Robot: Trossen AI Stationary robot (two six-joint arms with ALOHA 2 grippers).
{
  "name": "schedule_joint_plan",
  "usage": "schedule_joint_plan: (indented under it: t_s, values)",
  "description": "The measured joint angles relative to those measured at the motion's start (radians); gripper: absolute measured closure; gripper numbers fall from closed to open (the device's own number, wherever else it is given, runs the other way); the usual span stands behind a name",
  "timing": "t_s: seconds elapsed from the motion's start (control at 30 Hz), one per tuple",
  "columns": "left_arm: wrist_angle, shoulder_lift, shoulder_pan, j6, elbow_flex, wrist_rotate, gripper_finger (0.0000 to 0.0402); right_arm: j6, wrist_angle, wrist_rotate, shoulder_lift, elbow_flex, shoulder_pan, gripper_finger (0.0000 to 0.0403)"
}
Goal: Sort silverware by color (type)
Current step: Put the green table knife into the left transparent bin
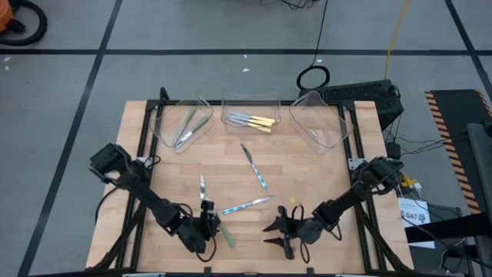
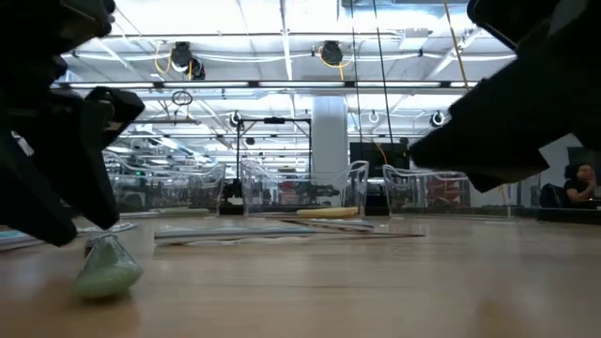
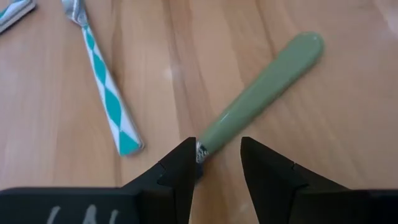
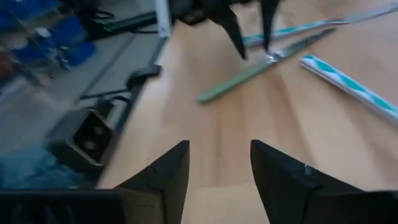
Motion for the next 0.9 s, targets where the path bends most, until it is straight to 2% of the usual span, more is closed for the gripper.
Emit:
schedule_joint_plan:
  t_s: [0.23, 0.43, 0.5, 0.57, 0.7, 0.8, 0.9]
  values:
    - [0.12, 0.077, 0.052, 0.11, 0.003, -0.008, 0.0266, -0.004, 0.058, -0.008, 0.017, 0.0, 0.0, 0.0241]
    - [0.343, 0.089, 0.135, 0.129, -0.002, -0.061, 0.0266, -0.025, 0.055, -0.002, 0.017, 0.001, 0.0, 0.0241]
    - [0.412, 0.087, 0.163, 0.125, 0.001, -0.065, 0.0266, -0.045, 0.043, 0.03, 0.017, 0.007, 0.0, 0.0241]
    - [0.411, 0.088, 0.183, 0.125, 0.012, -0.064, 0.0266, -0.06, 0.007, 0.073, 0.017, 0.022, 0.0, 0.0241]
    - [0.297, 0.088, 0.199, 0.134, 0.07, -0.054, 0.0266, -0.059, -0.147, 0.13, 0.016, 0.067, 0.0, 0.0241]
    - [0.026, 0.088, 0.192, 0.103, 0.157, -0.023, 0.0266, -0.043, -0.239, 0.133, 0.017, 0.095, 0.0, 0.0241]
    - [-0.273, 0.088, 0.176, 0.01, 0.268, 0.019, 0.0266, -0.055, -0.243, 0.158, 0.021, 0.115, 0.0, 0.0241]
